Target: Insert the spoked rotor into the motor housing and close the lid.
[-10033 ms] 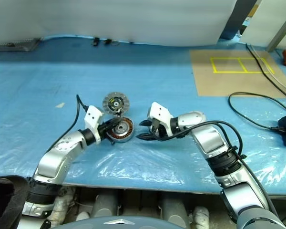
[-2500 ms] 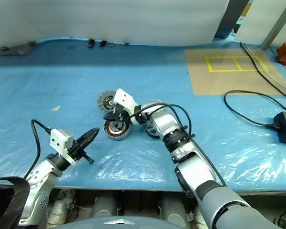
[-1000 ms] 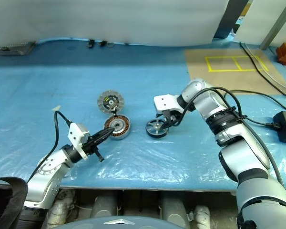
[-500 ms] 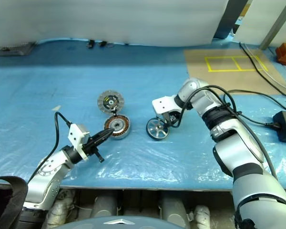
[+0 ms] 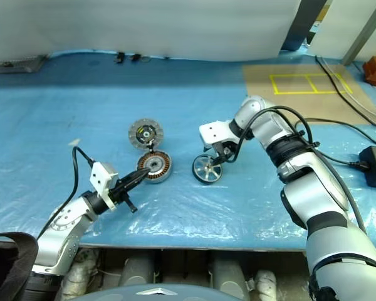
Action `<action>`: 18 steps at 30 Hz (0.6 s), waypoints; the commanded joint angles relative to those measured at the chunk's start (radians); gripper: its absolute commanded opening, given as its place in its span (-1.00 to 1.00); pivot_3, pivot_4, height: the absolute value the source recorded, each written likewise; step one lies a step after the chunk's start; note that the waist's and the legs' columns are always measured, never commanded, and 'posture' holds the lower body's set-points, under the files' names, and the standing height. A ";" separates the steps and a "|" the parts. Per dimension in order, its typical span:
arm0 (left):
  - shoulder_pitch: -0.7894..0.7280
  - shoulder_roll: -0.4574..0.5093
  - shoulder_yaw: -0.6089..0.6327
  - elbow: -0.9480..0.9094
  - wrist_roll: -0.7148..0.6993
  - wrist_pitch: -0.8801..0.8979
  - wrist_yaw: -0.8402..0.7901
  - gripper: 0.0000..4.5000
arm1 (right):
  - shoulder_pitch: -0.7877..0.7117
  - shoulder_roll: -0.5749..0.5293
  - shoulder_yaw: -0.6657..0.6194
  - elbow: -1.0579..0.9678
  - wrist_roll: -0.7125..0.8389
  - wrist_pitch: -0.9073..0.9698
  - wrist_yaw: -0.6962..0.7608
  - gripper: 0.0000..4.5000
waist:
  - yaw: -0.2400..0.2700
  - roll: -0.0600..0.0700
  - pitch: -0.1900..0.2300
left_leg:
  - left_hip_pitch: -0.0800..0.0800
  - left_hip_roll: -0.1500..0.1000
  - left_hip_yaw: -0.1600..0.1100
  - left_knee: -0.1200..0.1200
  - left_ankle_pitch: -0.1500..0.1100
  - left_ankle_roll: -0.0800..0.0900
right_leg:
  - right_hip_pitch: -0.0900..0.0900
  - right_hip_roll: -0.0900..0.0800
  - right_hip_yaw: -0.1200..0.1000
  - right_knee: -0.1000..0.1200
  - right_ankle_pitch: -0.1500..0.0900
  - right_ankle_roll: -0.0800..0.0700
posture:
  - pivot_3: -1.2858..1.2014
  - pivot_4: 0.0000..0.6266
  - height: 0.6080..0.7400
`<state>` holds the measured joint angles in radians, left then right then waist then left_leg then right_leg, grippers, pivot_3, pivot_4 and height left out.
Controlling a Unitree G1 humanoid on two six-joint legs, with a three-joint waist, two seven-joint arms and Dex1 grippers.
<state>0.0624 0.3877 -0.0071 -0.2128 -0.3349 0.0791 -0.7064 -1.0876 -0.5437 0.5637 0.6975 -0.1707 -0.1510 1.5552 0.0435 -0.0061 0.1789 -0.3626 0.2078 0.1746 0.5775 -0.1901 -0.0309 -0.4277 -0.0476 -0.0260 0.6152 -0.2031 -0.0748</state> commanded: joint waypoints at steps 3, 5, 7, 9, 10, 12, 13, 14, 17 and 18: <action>-0.002 0.005 0.011 -0.012 0.003 -0.005 0.009 -1.00 | 0.013 -0.013 0.009 -0.063 0.025 0.030 0.059 0.16 | 0.000 0.000 0.000 | -0.001 0.000 0.000 0.000 0.000 0.000 | 0.000 0.000 0.000 0.000 0.000 0.000 | 0.03 -0.52 1.00; 0.000 0.006 0.010 -0.014 0.002 -0.003 0.008 -1.00 | 0.026 -0.016 0.020 -0.092 0.040 0.057 0.059 0.16 | 0.000 0.000 0.000 | -0.002 0.000 0.000 0.000 0.000 0.000 | -0.001 0.000 0.000 0.000 0.000 0.000 | 0.03 -0.52 1.00; -0.001 0.006 0.010 -0.014 0.002 -0.002 0.007 -1.00 | 0.036 -0.025 0.037 -0.107 0.033 0.067 0.059 0.16 | 0.000 0.000 0.000 | -0.003 0.000 0.000 0.000 0.000 0.000 | -0.002 0.000 0.000 0.000 0.000 0.000 | 0.03 -0.52 1.00; -0.002 0.006 0.011 -0.014 0.002 -0.001 0.008 -1.00 | 0.046 -0.034 0.047 -0.114 0.021 0.063 0.059 0.16 | 0.001 0.000 0.000 | -0.003 0.000 0.000 0.000 0.000 0.000 | -0.003 0.000 0.000 0.000 0.000 0.000 | 0.03 -0.52 1.00; -0.002 0.006 0.011 -0.015 0.002 -0.001 0.008 -1.00 | 0.052 -0.035 0.046 -0.119 0.020 0.067 0.059 0.16 | 0.001 0.000 0.000 | -0.004 0.000 0.000 0.000 0.000 0.000 | -0.004 0.000 0.000 0.000 0.000 0.000 | 0.03 -0.52 1.00; -0.005 0.007 0.012 -0.014 0.001 0.000 0.006 -1.00 | 0.062 -0.029 0.042 -0.126 0.017 0.078 0.059 0.16 | 0.000 0.000 0.000 | -0.004 0.000 0.000 0.000 0.000 0.000 | -0.004 0.000 0.000 0.000 0.000 0.000 | 0.03 -0.52 1.00; -0.005 0.007 0.013 -0.014 0.000 0.000 0.006 -1.00 | 0.066 -0.027 0.041 -0.129 0.014 0.082 0.059 0.16 | 0.000 0.000 0.000 | -0.004 0.000 0.000 0.000 0.000 0.000 | -0.004 0.000 0.000 0.000 0.000 0.000 | 0.03 -0.52 1.00; -0.005 0.007 0.013 -0.013 0.000 0.000 0.006 -1.00 | 0.071 -0.027 0.040 -0.131 0.011 0.085 0.059 0.08 | 0.000 0.000 0.000 | -0.004 0.000 0.000 0.000 0.000 0.000 | -0.004 0.000 0.000 0.000 0.000 0.000 | 0.03 -0.52 1.00; -0.005 0.007 0.015 -0.013 0.000 -0.001 0.007 -1.00 | 0.080 -0.044 0.053 -0.160 0.031 0.099 0.059 -0.25 | 0.000 0.000 0.000 | -0.004 0.000 0.000 0.000 0.000 0.000 | -0.004 0.000 0.000 0.001 0.000 0.000 | 0.03 -0.52 1.00; -0.004 0.008 0.016 -0.014 0.000 0.000 0.007 -1.00 | 0.080 -0.047 0.052 -0.173 0.041 0.111 0.059 -0.41 | 0.000 0.000 0.000 | -0.004 0.000 0.000 0.000 0.000 0.000 | -0.004 0.000 0.000 0.001 0.000 0.000 | 0.03 -0.52 1.00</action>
<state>0.0585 0.3878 -0.0059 -0.2086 -0.3312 0.0849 -0.7027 -1.0082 -0.5759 0.6124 0.5661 -0.1561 -0.0598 1.5631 0.0440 -0.0062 0.1789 -0.3668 0.2076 0.1746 0.5781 -0.1900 -0.0308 -0.4317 -0.0477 -0.0259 0.6159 -0.2031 -0.0748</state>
